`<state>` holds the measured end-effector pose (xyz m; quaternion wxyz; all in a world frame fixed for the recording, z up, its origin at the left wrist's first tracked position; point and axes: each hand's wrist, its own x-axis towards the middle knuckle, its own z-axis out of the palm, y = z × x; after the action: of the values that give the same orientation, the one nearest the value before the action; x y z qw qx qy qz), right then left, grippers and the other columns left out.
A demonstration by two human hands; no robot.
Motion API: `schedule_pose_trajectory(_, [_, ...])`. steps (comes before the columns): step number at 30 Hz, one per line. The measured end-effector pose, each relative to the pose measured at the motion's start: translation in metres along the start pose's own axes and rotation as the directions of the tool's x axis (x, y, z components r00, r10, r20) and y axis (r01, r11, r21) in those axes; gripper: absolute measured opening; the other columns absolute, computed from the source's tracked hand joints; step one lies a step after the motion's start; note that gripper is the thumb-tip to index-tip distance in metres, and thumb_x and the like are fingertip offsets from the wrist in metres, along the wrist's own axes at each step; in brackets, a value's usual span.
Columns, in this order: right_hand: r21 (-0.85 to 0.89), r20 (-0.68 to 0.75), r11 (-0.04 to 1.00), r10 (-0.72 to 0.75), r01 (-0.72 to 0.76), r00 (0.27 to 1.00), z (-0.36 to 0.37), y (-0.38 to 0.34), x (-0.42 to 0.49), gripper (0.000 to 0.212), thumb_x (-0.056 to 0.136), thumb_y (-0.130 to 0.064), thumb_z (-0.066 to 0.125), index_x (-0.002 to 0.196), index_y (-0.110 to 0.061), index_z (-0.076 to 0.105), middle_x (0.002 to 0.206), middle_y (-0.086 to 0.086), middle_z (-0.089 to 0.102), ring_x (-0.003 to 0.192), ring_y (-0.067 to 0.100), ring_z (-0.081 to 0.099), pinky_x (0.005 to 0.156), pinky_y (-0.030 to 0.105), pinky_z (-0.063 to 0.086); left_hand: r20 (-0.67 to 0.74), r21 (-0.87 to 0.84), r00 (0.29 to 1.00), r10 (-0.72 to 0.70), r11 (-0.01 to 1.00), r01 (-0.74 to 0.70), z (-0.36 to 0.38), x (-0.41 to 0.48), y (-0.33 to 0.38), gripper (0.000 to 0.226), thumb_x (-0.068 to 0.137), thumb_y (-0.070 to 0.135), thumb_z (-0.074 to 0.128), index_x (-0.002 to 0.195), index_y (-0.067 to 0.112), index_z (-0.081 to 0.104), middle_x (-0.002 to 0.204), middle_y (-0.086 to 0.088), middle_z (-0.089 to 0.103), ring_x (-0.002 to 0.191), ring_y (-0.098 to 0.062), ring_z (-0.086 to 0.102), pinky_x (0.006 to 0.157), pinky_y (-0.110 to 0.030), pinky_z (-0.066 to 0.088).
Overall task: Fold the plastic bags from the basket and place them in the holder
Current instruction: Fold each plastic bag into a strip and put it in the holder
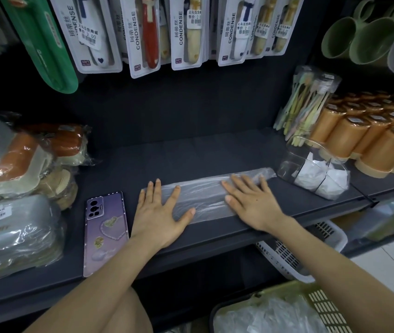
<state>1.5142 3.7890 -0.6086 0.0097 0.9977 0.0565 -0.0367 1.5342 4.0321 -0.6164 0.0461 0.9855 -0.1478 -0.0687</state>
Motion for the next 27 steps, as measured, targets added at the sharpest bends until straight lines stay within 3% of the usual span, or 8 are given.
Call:
schedule_pose_trajectory(3, [0.046, -0.133, 0.999, -0.012, 0.018, 0.991, -0.002, 0.019, -0.015, 0.106, 0.070, -0.078, -0.026, 0.151, -0.031, 0.024, 0.158, 0.002, 0.024, 0.148, 0.021, 0.015, 0.118, 0.042, -0.007, 0.001, 0.005, 1.000, -0.001, 1.000, 0.001, 0.001, 0.001, -0.001, 0.080, 0.085, 0.078, 0.008, 0.152, 0.037, -0.007, 0.159, -0.013, -0.019, 0.147, -0.025, -0.020, 0.120, -0.039, -0.011])
schedule_pose_trajectory(6, [0.183, -0.347, 0.950, -0.178, 0.252, 0.921, 0.002, 0.017, -0.029, 0.064, 0.088, -0.066, 0.036, 0.125, -0.022, 0.064, 0.138, 0.001, 0.056, 0.135, 0.019, 0.043, 0.118, 0.041, 0.018, -0.005, 0.000, 1.000, -0.002, 1.000, 0.002, 0.002, 0.001, -0.001, 0.081, 0.085, 0.077, 0.008, 0.152, 0.035, -0.008, 0.159, -0.014, -0.019, 0.147, -0.025, -0.020, 0.120, -0.039, -0.011])
schedule_pose_trajectory(8, [0.144, -0.456, 0.930, -0.241, 0.338, 0.857, 0.011, 0.018, -0.030, 0.036, 0.087, -0.046, 0.052, 0.099, -0.020, 0.074, 0.120, 0.000, 0.068, 0.121, 0.019, 0.057, 0.113, 0.040, 0.032, -0.025, -0.015, 1.000, 0.008, 1.000, -0.009, 0.001, 0.000, -0.001, 0.082, 0.085, 0.076, 0.009, 0.152, 0.033, -0.012, 0.159, -0.014, -0.020, 0.147, -0.026, -0.020, 0.119, -0.039, -0.012])
schedule_pose_trajectory(13, [0.121, -0.569, 0.929, -0.225, 0.350, 0.791, 0.011, 0.009, -0.025, 0.027, 0.089, -0.023, 0.051, 0.074, -0.010, 0.069, 0.087, 0.002, 0.072, 0.085, 0.022, 0.068, 0.104, 0.027, 0.035, -0.050, -0.111, 0.999, 0.002, 0.994, -0.008, -0.003, -0.003, -0.001, 0.088, 0.080, 0.082, 0.005, 0.152, 0.034, -0.010, 0.159, -0.017, -0.015, 0.147, -0.028, -0.018, 0.119, -0.040, -0.012])
schedule_pose_trajectory(16, [0.130, -0.551, 0.933, -0.214, 0.337, 0.807, 0.009, -0.001, -0.033, 0.027, 0.090, -0.020, 0.048, 0.073, -0.010, 0.065, 0.081, 0.002, 0.068, 0.080, 0.023, 0.066, 0.102, 0.026, 0.034, -0.228, -0.189, 0.972, 0.047, 0.978, -0.091, -0.013, -0.009, -0.001, 0.090, 0.078, 0.080, 0.013, 0.143, 0.027, 0.045, 0.157, -0.022, 0.020, 0.146, -0.036, 0.015, 0.119, -0.044, 0.006])
schedule_pose_trajectory(19, [0.143, -0.533, 0.937, -0.199, 0.319, 0.822, 0.006, -0.005, -0.056, 0.023, 0.089, -0.020, 0.048, 0.073, -0.013, 0.063, 0.082, 0.000, 0.067, 0.083, 0.021, 0.063, 0.101, 0.030, 0.036, -0.457, -0.189, 0.856, 0.242, 0.914, -0.360, -0.018, -0.024, -0.002, 0.059, 0.081, 0.065, 0.040, 0.095, 0.020, 0.074, 0.114, -0.005, 0.065, 0.104, -0.030, 0.061, 0.090, -0.040, 0.042])
schedule_pose_trajectory(23, [0.272, -0.515, 0.913, -0.130, 0.305, 0.848, -0.001, -0.006, -0.085, 0.016, 0.087, -0.020, 0.050, 0.076, -0.016, 0.060, 0.083, -0.005, 0.066, 0.083, 0.017, 0.061, 0.106, 0.027, 0.034, -0.232, -0.247, 0.899, 0.371, 0.872, -0.423, -0.023, -0.037, -0.002, 0.059, 0.070, 0.068, 0.045, 0.102, 0.027, 0.072, 0.106, 0.012, 0.065, 0.102, -0.013, 0.060, 0.091, -0.030, 0.044])
schedule_pose_trajectory(27, [0.449, -0.361, 0.876, -0.003, 0.176, 0.933, -0.016, -0.005, -0.085, 0.017, 0.092, -0.020, 0.045, 0.080, -0.015, 0.056, 0.075, -0.001, 0.063, 0.073, 0.019, 0.057, 0.098, 0.025, 0.041, -0.141, -0.396, 0.935, 0.325, 0.847, -0.354, -0.027, -0.021, -0.008, 0.022, 0.085, 0.032, 0.070, 0.105, 0.025, 0.072, 0.105, 0.013, 0.069, 0.101, -0.007, 0.061, 0.094, -0.026, 0.046])
